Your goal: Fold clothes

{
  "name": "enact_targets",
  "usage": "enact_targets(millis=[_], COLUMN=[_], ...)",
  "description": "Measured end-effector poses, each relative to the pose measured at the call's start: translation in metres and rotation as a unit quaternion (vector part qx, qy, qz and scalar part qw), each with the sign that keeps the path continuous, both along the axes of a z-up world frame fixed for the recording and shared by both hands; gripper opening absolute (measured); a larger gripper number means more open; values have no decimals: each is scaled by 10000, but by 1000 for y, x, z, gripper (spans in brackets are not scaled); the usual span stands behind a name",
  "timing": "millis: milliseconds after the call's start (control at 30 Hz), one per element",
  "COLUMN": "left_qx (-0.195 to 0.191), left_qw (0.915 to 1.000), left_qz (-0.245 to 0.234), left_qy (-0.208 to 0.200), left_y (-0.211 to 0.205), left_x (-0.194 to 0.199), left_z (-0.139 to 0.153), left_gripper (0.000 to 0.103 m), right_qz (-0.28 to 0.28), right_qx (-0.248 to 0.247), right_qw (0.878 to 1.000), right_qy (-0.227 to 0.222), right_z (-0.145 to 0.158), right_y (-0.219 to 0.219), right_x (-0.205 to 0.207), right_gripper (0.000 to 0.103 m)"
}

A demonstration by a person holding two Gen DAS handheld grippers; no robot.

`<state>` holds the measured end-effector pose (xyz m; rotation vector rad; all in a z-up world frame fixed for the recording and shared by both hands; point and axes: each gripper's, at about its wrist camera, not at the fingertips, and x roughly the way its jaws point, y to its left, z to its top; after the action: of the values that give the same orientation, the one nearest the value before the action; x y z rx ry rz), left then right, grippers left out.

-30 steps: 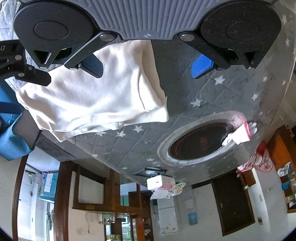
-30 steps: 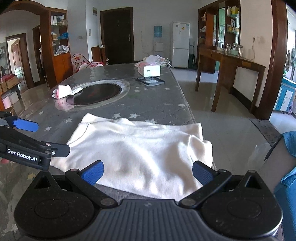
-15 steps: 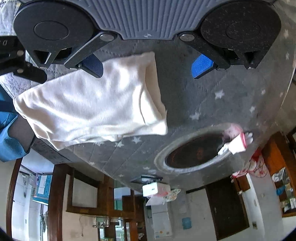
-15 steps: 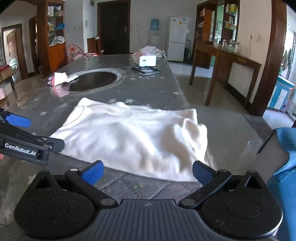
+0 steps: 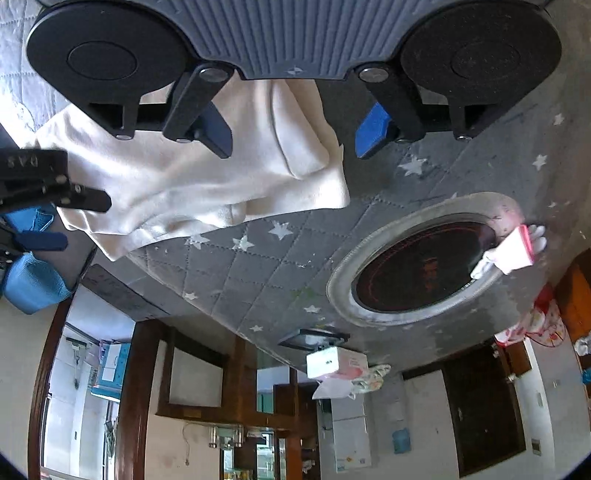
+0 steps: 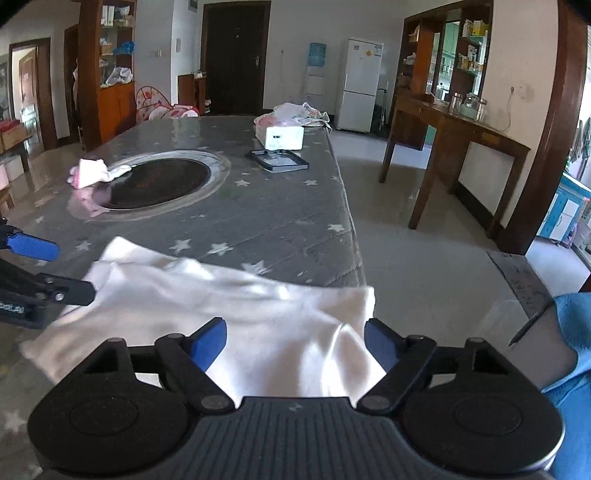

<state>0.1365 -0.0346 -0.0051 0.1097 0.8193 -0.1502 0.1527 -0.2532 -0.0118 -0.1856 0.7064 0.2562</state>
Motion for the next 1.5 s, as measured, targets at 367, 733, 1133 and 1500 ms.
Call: enact_targets(millis=[367,733,1133,1500], left_qx=[-17,-355,-650,-825], left_qw=[9987,9987,9960,9943], left_qz=[-453,-301,-497,-313], left_qy=[238,-227,-352,-598], left_y=[1,12,12,24], left_x=[20,16,10,3], left_z=[-20,15,27,49], left_gripper=[20,5,5,5], right_qz=[275,267,391,492], right_qx=[-118,83,-71,113], right_qw=[9988,9990,9976,9983], right_qy=[383,-349,573,-276], right_z=[-21,37,-18,36], right_y=[1,2,-4,5], right_x=[31,18,44,25], right_gripper=[21,0,45,3])
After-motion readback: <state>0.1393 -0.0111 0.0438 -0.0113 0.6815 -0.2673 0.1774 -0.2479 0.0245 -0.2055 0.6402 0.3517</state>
